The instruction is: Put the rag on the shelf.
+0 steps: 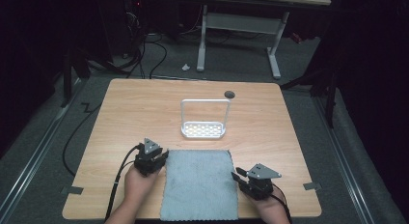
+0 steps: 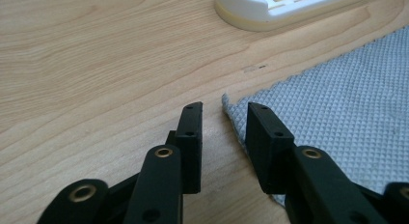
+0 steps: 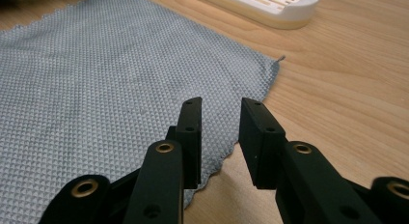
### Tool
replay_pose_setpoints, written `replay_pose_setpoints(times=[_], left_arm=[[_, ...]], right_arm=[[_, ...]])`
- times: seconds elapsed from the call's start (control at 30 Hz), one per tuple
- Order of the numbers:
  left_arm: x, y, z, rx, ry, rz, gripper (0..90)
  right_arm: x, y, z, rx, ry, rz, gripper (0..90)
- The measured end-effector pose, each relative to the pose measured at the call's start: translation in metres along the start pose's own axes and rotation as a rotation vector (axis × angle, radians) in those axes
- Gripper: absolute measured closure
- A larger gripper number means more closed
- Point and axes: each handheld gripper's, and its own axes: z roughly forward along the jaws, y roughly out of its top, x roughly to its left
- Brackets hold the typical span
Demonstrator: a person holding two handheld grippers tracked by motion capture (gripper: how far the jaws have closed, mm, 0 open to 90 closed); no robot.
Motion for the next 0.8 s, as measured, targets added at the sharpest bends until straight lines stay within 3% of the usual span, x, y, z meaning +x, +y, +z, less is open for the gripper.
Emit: replay_pose_setpoints(times=[0.27,0.37,0.5,0.6,0.8], left_arm=[[0.001,0.001,0.004,0.014,-0.006,-0.024,77.1],[0.0,0.001,0.005,0.013,-0.013,-0.02,84.3],[0.0,0.003,0.007,0.019,-0.024,-0.021,88.1],[0.002,0.003,0.007,0.013,-0.027,-0.022,89.4],[0.001,0.002,0.006,0.01,-0.025,-0.015,89.6]], right_arm=[[-0.005,0.003,0.005,-0.004,-0.004,0.037,67.8],[-0.012,0.011,0.015,0.005,-0.001,0.095,66.7],[-0.024,0.025,0.033,0.036,-0.038,0.107,65.4],[-0.037,0.034,0.051,0.061,-0.061,0.17,65.9],[-0.042,0.041,0.075,0.118,-0.064,0.162,70.8]])
